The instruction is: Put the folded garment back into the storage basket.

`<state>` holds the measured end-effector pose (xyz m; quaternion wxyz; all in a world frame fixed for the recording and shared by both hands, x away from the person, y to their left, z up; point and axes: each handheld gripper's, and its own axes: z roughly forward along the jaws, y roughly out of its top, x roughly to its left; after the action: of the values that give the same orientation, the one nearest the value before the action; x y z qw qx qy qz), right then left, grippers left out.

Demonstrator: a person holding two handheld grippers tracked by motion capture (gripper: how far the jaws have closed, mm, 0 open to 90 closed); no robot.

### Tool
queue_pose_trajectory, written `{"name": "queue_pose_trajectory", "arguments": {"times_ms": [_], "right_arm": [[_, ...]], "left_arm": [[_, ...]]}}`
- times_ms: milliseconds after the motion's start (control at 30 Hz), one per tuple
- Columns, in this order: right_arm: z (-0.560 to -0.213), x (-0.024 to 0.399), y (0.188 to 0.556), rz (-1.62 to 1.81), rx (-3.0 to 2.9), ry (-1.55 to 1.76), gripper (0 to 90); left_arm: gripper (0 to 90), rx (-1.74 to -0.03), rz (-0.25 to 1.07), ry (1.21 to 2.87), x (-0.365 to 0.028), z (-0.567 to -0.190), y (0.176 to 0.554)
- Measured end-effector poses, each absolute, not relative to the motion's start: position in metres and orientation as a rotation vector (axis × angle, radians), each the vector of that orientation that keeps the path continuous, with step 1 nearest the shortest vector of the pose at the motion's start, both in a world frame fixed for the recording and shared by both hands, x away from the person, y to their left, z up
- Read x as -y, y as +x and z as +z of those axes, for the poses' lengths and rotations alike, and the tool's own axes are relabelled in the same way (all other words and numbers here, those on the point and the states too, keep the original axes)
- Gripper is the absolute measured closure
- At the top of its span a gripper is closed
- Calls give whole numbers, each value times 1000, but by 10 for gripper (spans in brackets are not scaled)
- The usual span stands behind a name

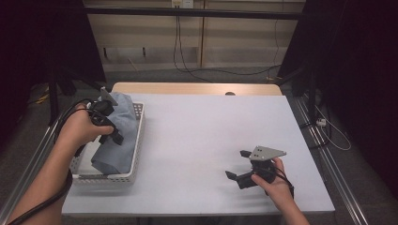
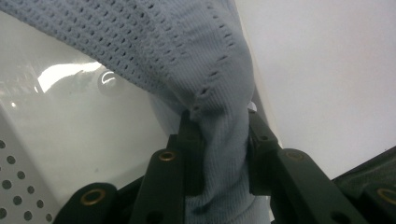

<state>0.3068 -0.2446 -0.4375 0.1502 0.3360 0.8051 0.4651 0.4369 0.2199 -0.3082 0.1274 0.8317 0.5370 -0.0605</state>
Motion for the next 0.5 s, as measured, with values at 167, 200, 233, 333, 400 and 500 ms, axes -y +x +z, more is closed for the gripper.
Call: {"name": "queue_pose_trajectory", "arguments": {"times_ms": [167, 200, 233, 333, 400, 500], "right_arm": [[-438, 245, 307, 1335, -2314, 966, 36], [-438, 245, 307, 1336, -2314, 964, 36], [-438, 244, 307, 1336, -2314, 965, 36], [-438, 244, 307, 1336, -2315, 964, 36], [-438, 244, 307, 1336, -2315, 965, 36], [-438, 244, 307, 1335, -2315, 963, 35]], "left_arm": [[726, -1563, -175, 2421, -219, -307, 436], [725, -1561, -176, 2421, -219, -308, 436], [724, -1563, -184, 2422, -219, -310, 436], [722, -1566, -194, 2416, -221, -313, 436], [720, -1574, -194, 2409, -222, -315, 435], [719, -1572, -198, 2413, -224, -316, 434]]}}
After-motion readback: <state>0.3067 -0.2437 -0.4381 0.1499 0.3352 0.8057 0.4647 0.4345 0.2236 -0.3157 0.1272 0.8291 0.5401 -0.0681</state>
